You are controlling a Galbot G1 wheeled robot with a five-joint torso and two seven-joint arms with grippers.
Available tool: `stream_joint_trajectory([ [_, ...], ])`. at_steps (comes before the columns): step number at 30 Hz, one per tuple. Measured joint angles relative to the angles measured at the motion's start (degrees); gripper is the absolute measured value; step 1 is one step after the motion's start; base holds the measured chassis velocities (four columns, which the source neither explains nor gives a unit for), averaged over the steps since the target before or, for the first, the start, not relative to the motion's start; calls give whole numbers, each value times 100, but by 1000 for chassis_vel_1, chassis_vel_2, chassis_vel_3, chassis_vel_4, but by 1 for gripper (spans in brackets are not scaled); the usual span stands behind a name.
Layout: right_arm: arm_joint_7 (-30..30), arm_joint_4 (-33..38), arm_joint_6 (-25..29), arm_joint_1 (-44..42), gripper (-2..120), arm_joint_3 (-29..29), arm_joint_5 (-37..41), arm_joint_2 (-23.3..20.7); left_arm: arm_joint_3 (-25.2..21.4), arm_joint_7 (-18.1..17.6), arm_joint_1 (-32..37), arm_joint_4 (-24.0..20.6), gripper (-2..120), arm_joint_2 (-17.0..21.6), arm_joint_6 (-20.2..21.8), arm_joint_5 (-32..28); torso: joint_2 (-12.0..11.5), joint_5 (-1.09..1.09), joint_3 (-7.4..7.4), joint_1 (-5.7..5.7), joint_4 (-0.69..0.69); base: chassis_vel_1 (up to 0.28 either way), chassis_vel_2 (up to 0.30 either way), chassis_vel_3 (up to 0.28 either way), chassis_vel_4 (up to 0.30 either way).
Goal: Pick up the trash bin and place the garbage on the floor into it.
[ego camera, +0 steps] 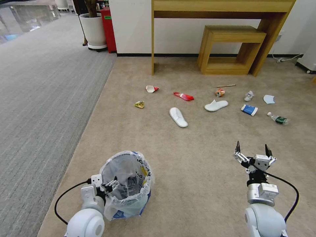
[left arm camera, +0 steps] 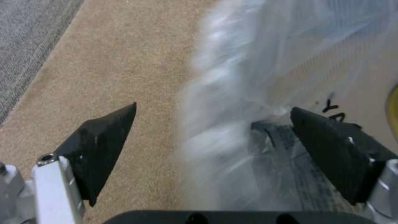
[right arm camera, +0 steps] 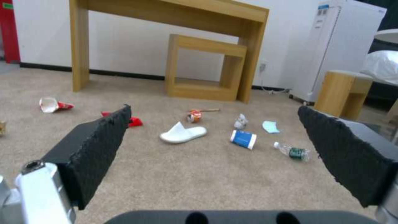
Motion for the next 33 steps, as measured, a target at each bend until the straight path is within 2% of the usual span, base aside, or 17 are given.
stream_joint_trajectory([
  [1,-1,-16,13,1,100,-8,-11,12,-13,-135,-33,-59,99,98,112,-274,0,0,0,0,-1,0,0,0,0],
  [8,-3,-61,56,-2,100,5,-40,46,-224,-389,-135,-221,99,447,274,-817,0,1,-1,0,0,0,0,0,0],
  [21,-2,-51,73,-6,100,-1,-148,182,-370,-509,-157,-406,99,624,329,-1041,0,2,-2,0,1,0,0,0,0],
  [33,4,9,85,-44,100,29,-186,264,-227,-586,-180,-244,98,684,370,-1170,0,2,-1,0,1,0,0,0,0],
])
